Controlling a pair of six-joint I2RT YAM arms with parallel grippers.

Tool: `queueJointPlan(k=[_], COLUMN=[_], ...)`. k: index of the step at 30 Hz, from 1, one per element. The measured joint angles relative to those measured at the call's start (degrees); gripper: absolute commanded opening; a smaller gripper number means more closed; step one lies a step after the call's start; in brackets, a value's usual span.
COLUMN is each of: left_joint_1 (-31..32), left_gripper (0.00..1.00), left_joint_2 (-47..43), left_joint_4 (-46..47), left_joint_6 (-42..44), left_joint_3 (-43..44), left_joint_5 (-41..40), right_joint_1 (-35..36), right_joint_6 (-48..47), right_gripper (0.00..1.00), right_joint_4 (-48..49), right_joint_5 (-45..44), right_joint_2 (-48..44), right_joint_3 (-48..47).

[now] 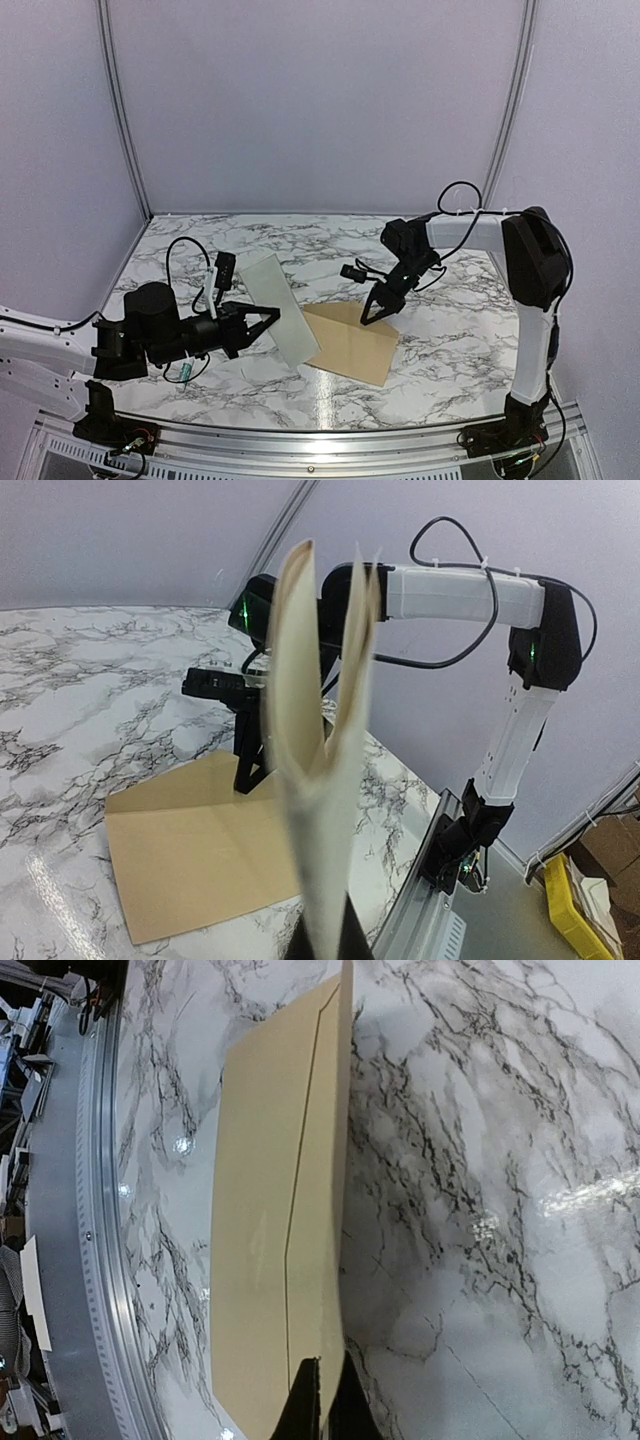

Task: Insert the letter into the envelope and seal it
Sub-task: Move the envelope to the center of the board, then pass from the left arm to the right

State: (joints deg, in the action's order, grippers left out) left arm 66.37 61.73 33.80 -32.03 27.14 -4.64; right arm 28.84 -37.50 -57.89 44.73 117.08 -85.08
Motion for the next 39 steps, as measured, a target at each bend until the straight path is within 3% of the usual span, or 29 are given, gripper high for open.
queueJointPlan(k=[6, 12, 14, 20, 26, 30, 33, 35, 39], left_joint_1=[0.00, 0.00, 0.00, 0.00, 0.00, -0.02, -0.02, -0.04, -0.37], left_gripper=[0.00, 0.00, 0.00, 0.00, 0.00, 0.00, 0.00, 0.00, 0.00], left_joint_2=[0.76, 1.42, 1.68, 4.37, 9.66, 14.58, 17.42, 18.75, 20.81], left_joint_4=[-0.28, -0.42, -0.42, -0.59, -1.20, -1.27, -1.29, -1.20, -1.20], left_joint_6=[0.13, 0.24, 0.33, 0.66, 1.25, 1.55, 1.88, 2.56, 3.32], left_joint_3=[0.00, 0.00, 0.00, 0.07, 3.08, 8.24, 11.91, 14.01, 18.03], left_joint_5=[0.22, 2.29, 3.13, 5.73, 7.63, 9.64, 10.97, 11.74, 13.64], right_joint_1=[3.30, 8.79, 9.92, 9.94, 5.01, -0.52, -2.95, -3.02, -3.04], right_joint_6=[-2.32, -3.08, -3.02, -2.86, -3.28, -2.32, 0.63, 3.30, 7.41], right_gripper=[0.00, 0.00, 0.12, 0.37, 0.49, 0.61, 0.77, 0.95, 0.98], right_joint_4=[-1.70, -3.13, -3.43, -3.72, -4.59, -2.84, 2.03, 5.44, 9.51], right_joint_5=[-1.05, -2.49, -2.58, -2.84, -3.45, -1.99, -1.55, -1.42, -0.48], right_joint_2=[1.05, 7.93, 10.34, 11.34, -0.15, -13.84, -24.76, -30.80, -37.00], right_joint_3=[-1.03, -9.16, -12.66, -15.45, -10.08, -6.60, -1.38, 1.88, 5.09])
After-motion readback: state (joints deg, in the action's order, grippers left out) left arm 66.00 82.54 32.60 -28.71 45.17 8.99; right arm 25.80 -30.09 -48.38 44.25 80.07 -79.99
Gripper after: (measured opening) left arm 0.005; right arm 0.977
